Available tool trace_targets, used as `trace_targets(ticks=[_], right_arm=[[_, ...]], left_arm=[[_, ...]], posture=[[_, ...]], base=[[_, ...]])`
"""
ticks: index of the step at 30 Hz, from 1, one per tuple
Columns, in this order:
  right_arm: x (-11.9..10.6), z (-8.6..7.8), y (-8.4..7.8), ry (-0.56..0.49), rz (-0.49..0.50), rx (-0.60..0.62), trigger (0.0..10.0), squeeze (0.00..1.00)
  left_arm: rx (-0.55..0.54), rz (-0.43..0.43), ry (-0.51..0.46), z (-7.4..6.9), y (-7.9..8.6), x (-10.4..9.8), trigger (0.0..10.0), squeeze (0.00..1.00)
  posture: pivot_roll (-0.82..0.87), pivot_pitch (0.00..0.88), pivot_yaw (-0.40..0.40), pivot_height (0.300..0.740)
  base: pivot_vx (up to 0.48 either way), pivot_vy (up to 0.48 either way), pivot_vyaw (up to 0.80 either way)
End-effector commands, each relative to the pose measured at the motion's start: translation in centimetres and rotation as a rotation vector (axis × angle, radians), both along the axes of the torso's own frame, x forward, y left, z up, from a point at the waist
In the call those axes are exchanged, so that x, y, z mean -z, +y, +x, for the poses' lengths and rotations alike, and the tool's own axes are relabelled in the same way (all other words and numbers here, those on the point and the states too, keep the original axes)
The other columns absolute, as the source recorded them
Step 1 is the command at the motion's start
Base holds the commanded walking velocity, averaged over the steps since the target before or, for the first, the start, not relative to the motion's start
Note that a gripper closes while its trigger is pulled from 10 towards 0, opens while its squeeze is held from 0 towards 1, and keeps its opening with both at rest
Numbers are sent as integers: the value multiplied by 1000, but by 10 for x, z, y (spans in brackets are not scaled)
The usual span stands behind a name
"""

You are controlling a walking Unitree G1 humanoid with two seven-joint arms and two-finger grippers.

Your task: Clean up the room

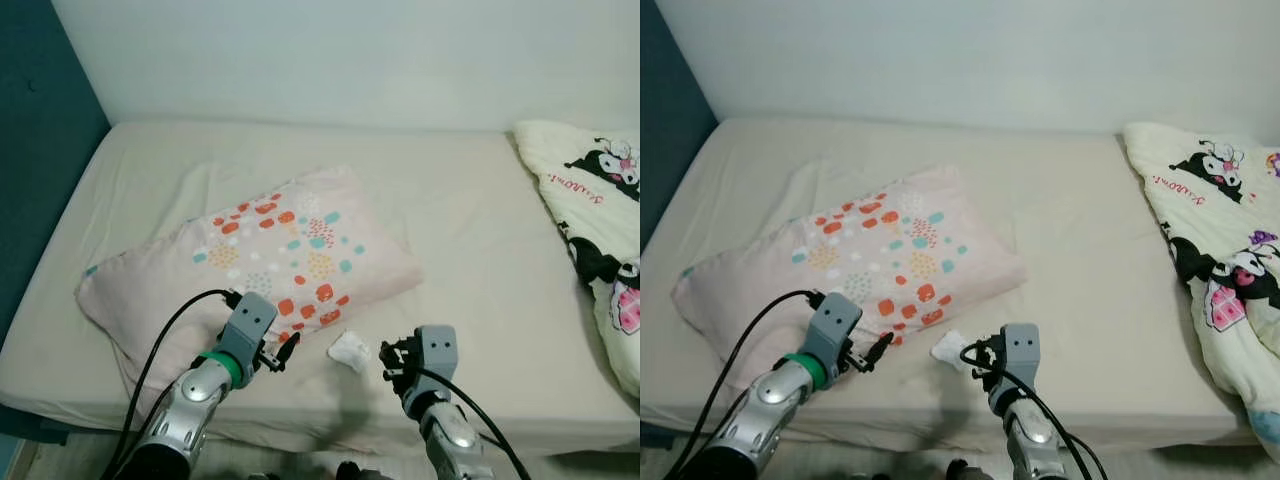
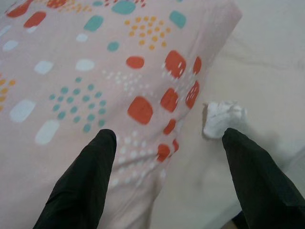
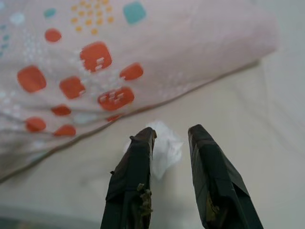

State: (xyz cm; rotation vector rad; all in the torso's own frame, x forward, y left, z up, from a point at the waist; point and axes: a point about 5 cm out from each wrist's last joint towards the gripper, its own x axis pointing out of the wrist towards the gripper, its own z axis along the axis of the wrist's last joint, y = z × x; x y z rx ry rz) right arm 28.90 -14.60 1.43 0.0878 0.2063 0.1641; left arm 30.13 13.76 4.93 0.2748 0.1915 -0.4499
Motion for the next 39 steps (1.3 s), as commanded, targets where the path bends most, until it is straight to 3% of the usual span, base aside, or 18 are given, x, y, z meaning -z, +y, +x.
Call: trace_targets(ticks=[1, 28, 38, 39], right_arm=[[-1, 2, 0, 7, -30, -5, 10000, 0], [-2, 5, -4, 4, -47, 12, 10000, 0], [-11, 12, -1, -34, -36, -13, 10000, 0], [-22, 19, 3, -90, -64, -48, 10000, 0]], left_arm=[[-17, 9, 33, -5, 6, 6, 10000, 0], [-24, 7, 43, -7, 5, 5, 10000, 0], [-22, 15, 43, -6, 6, 4, 10000, 0], [-20, 17, 43, -6, 6, 3, 10000, 0]], posture=[[69, 176, 44, 726], [75, 179, 38, 616], [82, 177, 49, 616], [82, 177, 49, 616]], base=[[0, 0, 0], [0, 0, 0], [0, 0, 0], [0, 0, 0]])
